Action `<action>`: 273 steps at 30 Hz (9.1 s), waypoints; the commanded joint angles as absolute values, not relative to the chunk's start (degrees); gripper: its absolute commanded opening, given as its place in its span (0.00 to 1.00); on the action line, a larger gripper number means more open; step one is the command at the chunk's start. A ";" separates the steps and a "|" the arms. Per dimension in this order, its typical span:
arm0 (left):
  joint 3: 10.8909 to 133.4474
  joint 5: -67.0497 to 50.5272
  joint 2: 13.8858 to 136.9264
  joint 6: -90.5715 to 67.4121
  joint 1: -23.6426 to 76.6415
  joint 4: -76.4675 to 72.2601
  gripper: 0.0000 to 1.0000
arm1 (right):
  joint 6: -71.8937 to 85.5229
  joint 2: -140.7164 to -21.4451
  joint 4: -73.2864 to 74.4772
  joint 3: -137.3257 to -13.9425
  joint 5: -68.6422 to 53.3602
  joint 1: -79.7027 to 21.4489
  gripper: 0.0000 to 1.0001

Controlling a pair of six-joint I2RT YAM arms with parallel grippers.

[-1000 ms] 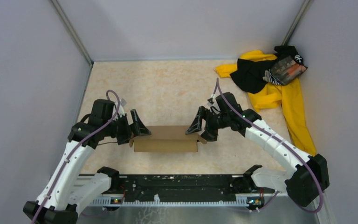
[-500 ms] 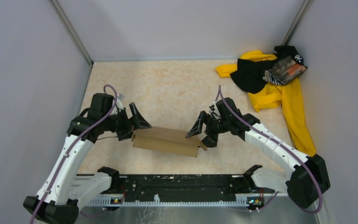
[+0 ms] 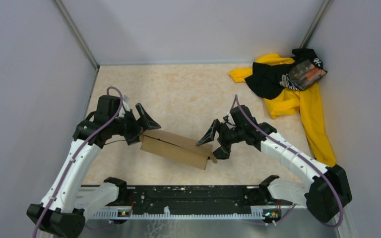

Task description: Fold the paper box

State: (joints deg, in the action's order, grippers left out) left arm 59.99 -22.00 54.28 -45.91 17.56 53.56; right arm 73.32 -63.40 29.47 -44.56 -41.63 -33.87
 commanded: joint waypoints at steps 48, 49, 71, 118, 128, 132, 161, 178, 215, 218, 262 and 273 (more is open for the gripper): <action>58.25 -37.80 57.86 -49.29 18.02 57.20 0.98 | 83.56 -62.00 -7.26 -33.59 -52.99 -24.83 0.75; 58.65 -38.00 58.07 -49.38 18.02 57.16 0.98 | 83.84 -62.10 -7.90 -33.25 -53.12 -24.60 0.75; 36.00 -35.76 41.60 -51.16 18.02 52.49 0.98 | 56.62 -56.13 14.82 -26.17 -39.70 -23.29 0.73; 41.94 -27.47 36.23 -39.15 18.09 55.60 0.32 | 32.42 -67.81 41.54 -52.85 16.73 -61.84 0.21; 38.91 -29.22 34.57 -39.30 18.10 55.37 0.22 | 35.20 -67.67 40.27 -50.22 16.95 -64.66 0.20; 37.87 -29.05 34.37 -39.16 18.10 55.37 0.23 | 36.13 -68.21 39.42 -48.45 16.46 -65.07 0.21; 40.21 -7.92 46.93 -48.06 44.54 51.00 0.32 | 40.51 -69.38 37.19 -42.83 15.01 -65.22 0.21; 30.83 -9.64 48.76 -50.33 48.02 46.81 0.34 | 40.34 -69.47 37.57 -43.35 14.84 -65.21 0.25; 29.56 -0.69 39.28 -57.85 47.99 49.59 0.52 | 39.28 -65.40 28.57 -35.72 11.28 -59.43 0.44; 28.86 2.49 41.94 -57.92 47.90 47.05 0.55 | 38.65 -63.95 27.82 -34.97 10.18 -57.34 0.43; 56.03 -0.53 73.89 -29.64 13.95 26.37 0.62 | 28.78 -63.05 37.56 -47.38 7.85 -52.56 0.53; 47.75 -6.11 61.32 -34.42 13.71 31.80 0.61 | 12.69 -71.40 35.06 -62.49 6.21 -43.90 0.60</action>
State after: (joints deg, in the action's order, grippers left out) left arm 52.07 -2.63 66.30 -32.12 13.98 29.30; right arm 21.96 -67.35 38.26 -58.26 6.92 -47.88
